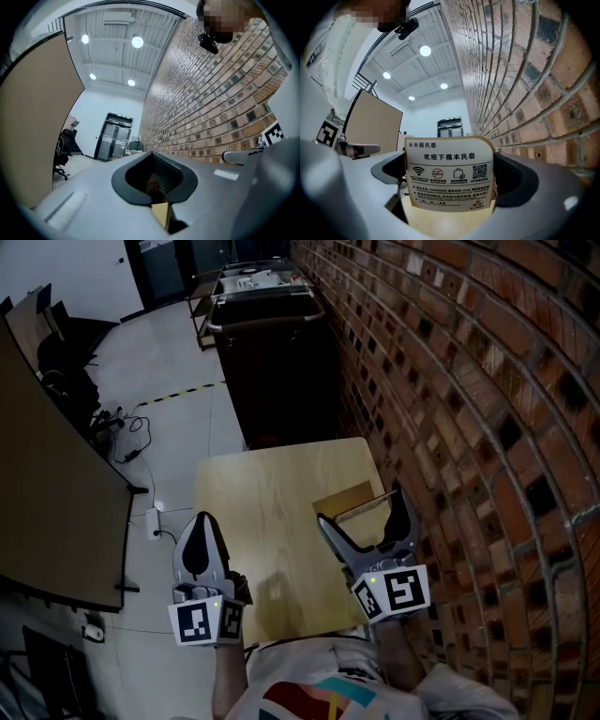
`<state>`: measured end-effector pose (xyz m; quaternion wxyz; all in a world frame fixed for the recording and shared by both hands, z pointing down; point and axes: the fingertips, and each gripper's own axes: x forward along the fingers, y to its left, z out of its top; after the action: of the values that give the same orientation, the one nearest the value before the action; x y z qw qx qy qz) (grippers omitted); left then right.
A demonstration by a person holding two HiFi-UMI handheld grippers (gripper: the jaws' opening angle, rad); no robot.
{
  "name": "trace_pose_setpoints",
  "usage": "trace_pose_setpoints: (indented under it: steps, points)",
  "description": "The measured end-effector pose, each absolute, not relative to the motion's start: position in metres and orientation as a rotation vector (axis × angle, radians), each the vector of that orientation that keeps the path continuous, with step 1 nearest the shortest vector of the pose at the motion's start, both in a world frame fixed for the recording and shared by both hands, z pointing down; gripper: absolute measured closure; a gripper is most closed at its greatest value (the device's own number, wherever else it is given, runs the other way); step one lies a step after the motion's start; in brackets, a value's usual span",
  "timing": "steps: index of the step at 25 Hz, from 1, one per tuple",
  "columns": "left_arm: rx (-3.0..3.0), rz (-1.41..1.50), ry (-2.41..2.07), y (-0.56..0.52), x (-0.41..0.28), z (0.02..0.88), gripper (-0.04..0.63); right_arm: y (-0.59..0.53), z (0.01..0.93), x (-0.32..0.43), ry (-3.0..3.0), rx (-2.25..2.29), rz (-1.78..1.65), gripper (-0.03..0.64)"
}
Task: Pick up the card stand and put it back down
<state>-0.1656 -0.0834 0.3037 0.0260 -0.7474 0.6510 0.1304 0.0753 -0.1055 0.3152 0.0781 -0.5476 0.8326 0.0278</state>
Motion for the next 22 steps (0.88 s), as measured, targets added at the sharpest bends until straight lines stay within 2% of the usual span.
trace_pose_setpoints:
  steps: [22]
  points:
    - [-2.306, 0.369, 1.985, -0.0808, -0.1602, 0.3004, 0.591, -0.1060, 0.3177, 0.0723, 2.501, -1.622, 0.069, 0.049]
